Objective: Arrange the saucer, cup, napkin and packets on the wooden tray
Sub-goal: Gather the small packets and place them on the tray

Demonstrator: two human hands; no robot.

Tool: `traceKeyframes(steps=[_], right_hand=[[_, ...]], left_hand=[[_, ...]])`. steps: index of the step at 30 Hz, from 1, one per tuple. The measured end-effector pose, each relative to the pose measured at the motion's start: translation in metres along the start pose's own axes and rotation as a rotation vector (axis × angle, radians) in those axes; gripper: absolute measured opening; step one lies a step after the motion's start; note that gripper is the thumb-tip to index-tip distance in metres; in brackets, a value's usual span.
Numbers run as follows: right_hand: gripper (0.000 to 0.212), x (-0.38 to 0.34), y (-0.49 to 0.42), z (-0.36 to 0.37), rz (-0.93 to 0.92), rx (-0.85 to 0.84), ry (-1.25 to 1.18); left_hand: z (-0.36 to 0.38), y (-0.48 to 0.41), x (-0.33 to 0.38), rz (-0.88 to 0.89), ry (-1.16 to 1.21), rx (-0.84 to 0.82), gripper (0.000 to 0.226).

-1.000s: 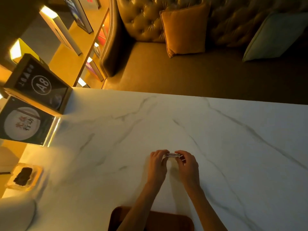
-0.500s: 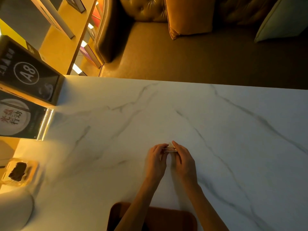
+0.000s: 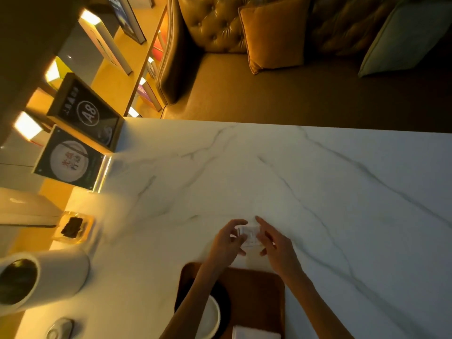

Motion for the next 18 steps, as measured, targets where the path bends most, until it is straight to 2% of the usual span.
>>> traceKeyframes(steps=[3, 8, 13, 18], right_hand=[[0.038, -0.009, 0.045, 0.004, 0.024, -0.011, 0.022], [0.033, -0.021, 0.111, 0.008, 0.040, -0.046, -0.006], [0.028, -0.021, 0.159, 0.006, 0.039, 0.009, -0.043], [0.019, -0.016, 0.200, 0.009, 0.046, 0.030, -0.023]], left_hand=[[0.002, 0.048, 0.000, -0.027, 0.105, 0.004, 0.025], [0.006, 0.115, -0.001, -0.027, 0.095, -0.002, 0.025], [0.011, 0.165, 0.002, 0.040, -0.002, 0.025, 0.027], [0.022, 0.201, -0.010, 0.048, -0.078, -0.026, 0.027]])
Point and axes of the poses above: each hand's wrist, its own y-axis away from the middle knuckle, its own z-axis out of the palm, x = y × z, the point moved 10 cm from there along -y, towards the middle knuckle, and after that the axes turned 9 degrees about y, right-handed, at the moved point
